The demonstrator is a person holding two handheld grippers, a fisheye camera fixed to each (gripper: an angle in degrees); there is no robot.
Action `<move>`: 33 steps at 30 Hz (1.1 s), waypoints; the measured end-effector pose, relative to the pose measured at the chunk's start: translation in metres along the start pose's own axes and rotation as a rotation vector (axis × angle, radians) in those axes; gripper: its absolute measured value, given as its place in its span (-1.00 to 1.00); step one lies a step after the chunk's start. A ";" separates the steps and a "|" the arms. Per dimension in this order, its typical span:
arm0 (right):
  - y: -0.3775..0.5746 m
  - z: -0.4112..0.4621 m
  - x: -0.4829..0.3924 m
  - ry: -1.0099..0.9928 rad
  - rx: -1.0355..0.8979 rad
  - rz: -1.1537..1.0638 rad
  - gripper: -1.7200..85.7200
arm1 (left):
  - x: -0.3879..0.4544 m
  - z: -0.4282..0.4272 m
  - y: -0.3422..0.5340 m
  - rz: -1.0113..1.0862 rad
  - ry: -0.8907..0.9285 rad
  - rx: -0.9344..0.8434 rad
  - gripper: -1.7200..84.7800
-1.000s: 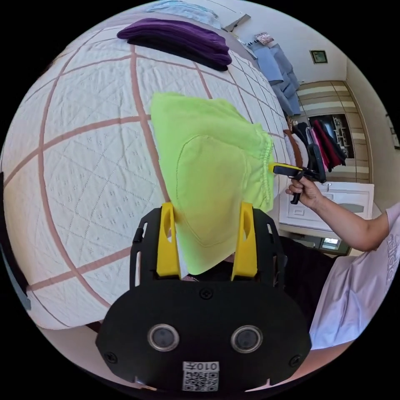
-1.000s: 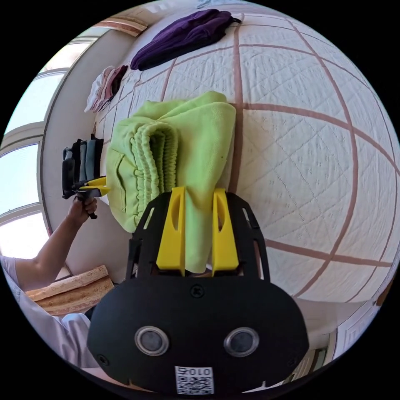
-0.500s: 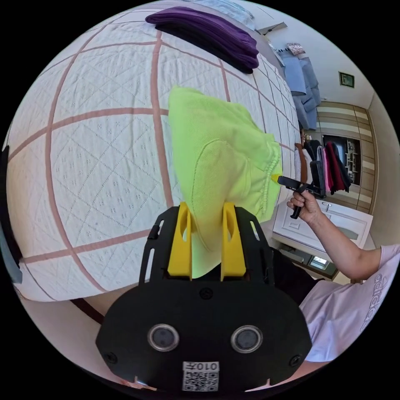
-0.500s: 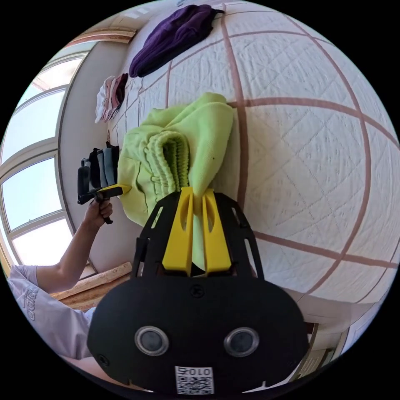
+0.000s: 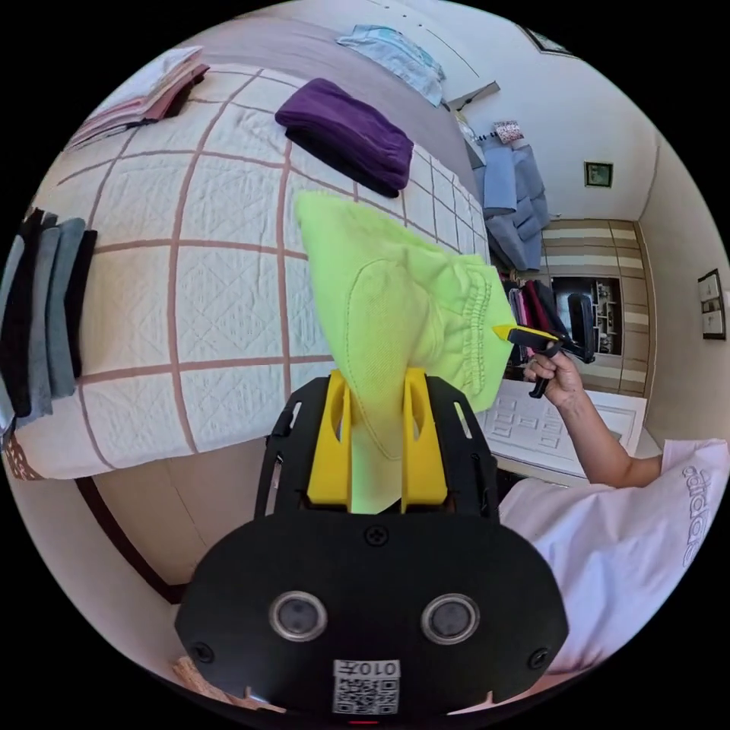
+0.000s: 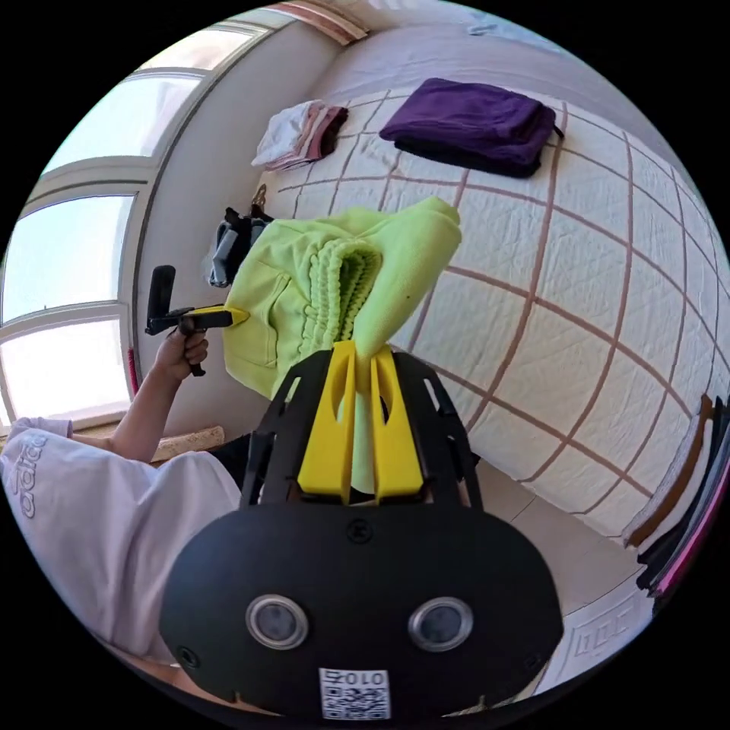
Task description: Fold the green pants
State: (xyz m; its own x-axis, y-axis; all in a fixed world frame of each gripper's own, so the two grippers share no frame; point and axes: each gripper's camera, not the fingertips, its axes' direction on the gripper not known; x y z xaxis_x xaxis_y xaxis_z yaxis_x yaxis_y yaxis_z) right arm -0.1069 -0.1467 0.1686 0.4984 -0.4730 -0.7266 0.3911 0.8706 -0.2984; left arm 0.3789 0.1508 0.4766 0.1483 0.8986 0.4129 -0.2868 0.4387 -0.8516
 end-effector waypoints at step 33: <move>-0.242 0.372 -0.250 -0.247 -0.059 -0.457 -0.85 | 0.143 -0.340 0.053 -0.214 -0.437 0.263 -0.71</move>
State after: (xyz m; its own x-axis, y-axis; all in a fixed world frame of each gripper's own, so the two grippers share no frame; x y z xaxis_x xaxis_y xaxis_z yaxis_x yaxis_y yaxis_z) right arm -0.0386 -0.2897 0.6531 0.4574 -0.8182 -0.3483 0.5705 0.5704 -0.5909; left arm 0.7067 0.2995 0.3811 -0.1611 0.6842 0.7113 -0.5284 0.5489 -0.6477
